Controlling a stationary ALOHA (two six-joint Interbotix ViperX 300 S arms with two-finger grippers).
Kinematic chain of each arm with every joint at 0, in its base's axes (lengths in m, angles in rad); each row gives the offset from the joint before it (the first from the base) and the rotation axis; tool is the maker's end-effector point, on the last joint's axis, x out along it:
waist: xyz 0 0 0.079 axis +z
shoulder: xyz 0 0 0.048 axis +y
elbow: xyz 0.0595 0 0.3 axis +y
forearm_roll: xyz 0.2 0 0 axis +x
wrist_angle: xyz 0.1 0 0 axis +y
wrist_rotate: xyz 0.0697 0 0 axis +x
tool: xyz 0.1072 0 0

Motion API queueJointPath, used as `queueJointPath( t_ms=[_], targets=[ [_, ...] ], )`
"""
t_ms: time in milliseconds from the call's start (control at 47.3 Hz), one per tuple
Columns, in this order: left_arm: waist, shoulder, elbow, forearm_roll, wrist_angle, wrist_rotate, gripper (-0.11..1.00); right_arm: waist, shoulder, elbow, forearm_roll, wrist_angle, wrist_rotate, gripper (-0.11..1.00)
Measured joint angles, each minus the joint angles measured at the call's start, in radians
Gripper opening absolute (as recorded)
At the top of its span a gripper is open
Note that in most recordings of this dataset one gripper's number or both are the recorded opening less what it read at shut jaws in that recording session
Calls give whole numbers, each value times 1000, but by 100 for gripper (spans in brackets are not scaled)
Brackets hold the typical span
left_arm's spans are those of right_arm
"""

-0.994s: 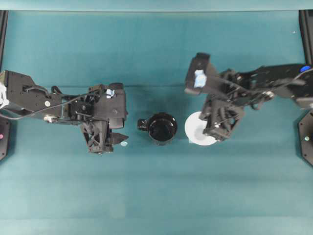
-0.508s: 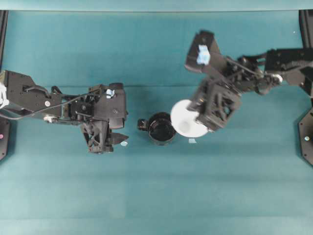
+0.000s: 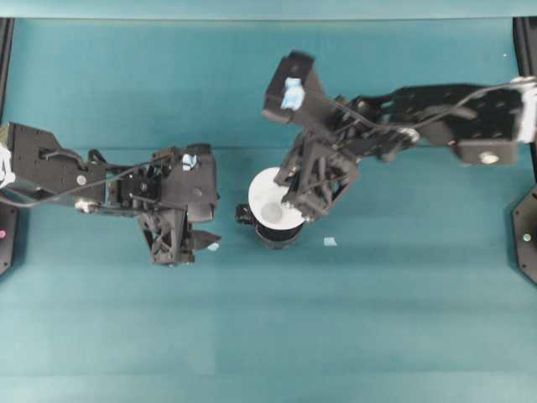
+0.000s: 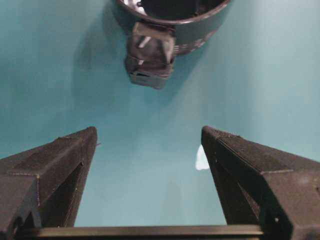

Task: Put a paper cup into the cup holder on your left arm.
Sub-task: 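Lift the white cup and carry it left over the black mug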

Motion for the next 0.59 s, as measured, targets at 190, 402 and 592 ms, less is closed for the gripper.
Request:
queueJointPath(
  t_ms=[190, 402, 592],
  targets=[
    [-5, 0, 0, 0, 2, -3, 90, 8, 14, 0, -34, -2, -2, -2],
    [-6, 0, 0, 0, 2, 2, 90, 15, 37, 0, -40, -2, -2, -2],
    [-6, 0, 2, 0, 2, 0, 90, 26, 58, 0, -40, -6, -2, -2]
  ],
)
